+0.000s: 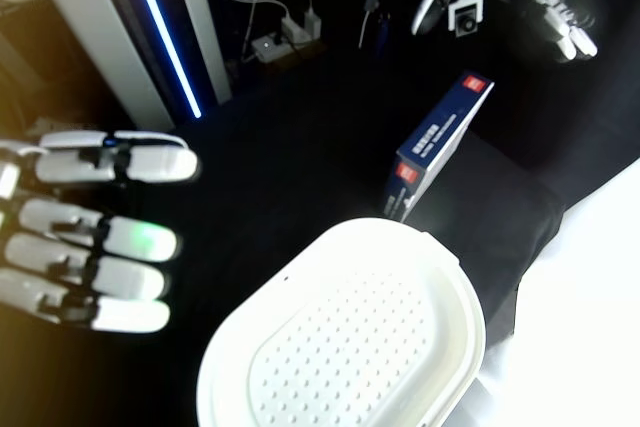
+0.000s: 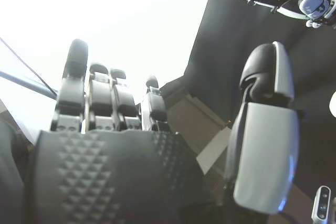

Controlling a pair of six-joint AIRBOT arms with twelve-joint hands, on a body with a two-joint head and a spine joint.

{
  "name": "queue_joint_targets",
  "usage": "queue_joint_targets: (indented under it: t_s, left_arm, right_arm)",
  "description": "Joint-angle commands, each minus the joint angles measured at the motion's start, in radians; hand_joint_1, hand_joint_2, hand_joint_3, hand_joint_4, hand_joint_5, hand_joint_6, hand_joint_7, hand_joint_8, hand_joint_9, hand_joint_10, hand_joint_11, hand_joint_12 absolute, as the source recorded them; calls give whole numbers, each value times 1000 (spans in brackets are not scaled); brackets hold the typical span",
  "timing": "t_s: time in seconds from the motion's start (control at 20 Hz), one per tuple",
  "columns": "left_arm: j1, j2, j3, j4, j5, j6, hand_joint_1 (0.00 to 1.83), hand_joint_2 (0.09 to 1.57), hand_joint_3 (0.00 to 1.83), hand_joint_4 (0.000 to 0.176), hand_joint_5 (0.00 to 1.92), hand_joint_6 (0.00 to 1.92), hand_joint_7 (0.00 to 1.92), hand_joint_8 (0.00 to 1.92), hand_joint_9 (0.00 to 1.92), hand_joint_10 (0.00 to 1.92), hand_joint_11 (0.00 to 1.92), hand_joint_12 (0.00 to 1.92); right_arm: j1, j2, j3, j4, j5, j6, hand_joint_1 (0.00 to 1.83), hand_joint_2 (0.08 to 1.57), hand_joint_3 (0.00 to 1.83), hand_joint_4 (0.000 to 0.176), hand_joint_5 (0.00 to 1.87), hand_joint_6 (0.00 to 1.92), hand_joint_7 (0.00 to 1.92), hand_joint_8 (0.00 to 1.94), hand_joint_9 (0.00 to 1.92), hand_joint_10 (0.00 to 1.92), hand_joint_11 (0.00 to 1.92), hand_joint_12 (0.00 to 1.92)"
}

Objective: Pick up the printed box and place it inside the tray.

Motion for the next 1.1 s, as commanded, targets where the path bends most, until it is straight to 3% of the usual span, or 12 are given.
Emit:
queue_joint_targets:
  t_s: [0.0,0.15,0.25,0.3,0.35,0.45,0.5,0.6,0.75,0.8,0.95,1.05]
  left_arm:
    - [-16,5,13,-4,-116,-8,277,934,60,68,0,0,73,0,70,3,0,0]
    - [-26,5,28,6,-72,-8,288,956,49,42,0,0,102,9,83,6,14,7]
    - [-55,-5,51,17,-15,-10,328,920,28,122,76,31,125,15,88,7,12,7]
    - [-80,-26,76,41,32,-32,367,900,17,106,57,21,107,6,97,10,29,16]
    - [-100,-45,104,71,72,-70,414,833,0,60,11,3,88,1,109,13,50,28]
    - [-149,-89,164,140,165,-149,378,824,0,18,0,0,64,4,87,2,41,28]
    - [-170,-101,182,177,210,-173,384,822,0,18,0,0,68,6,77,0,28,24]
    - [-187,-105,188,217,261,-174,412,806,0,66,0,0,74,6,73,0,20,24]
    - [-247,-107,197,311,371,-174,414,789,0,52,0,0,59,0,62,0,31,39]
    - [-265,-109,200,337,402,-174,320,802,0,5,0,0,54,0,67,3,63,57]
    - [-305,-121,213,392,473,-174,269,810,19,0,0,0,85,3,104,3,2,437]
    - [-312,-132,217,410,492,-173,309,827,14,0,0,0,101,3,120,4,0,410]
  right_arm:
    - [12,4,6,27,126,0,682,839,24,119,0,0,35,1,47,5,0,289]
    - [12,4,6,26,126,0,691,824,1,138,0,0,15,3,56,1,0,285]
    - [12,4,6,26,126,0,689,819,0,153,0,0,16,2,57,1,0,254]
    - [12,4,6,26,126,0,694,802,0,161,0,0,17,2,57,1,0,257]
    - [12,4,6,26,126,0,691,802,0,151,0,0,11,0,53,0,0,258]
    - [12,4,6,26,126,0,698,812,0,141,0,0,4,0,37,0,0,185]
    - [12,3,6,26,126,2,699,807,0,135,0,0,18,3,51,4,0,208]
    - [12,3,6,25,126,3,693,830,5,138,0,0,27,3,57,2,0,211]
    - [12,2,7,25,126,3,699,835,5,119,0,0,8,0,51,1,0,136]
    - [12,2,7,25,126,3,690,806,1,123,0,0,22,1,67,1,0,220]
    - [12,-1,8,25,126,3,710,825,8,144,0,0,6,0,54,5,0,146]
    - [12,-3,8,24,127,3,699,827,6,151,0,0,5,0,54,7,0,126]
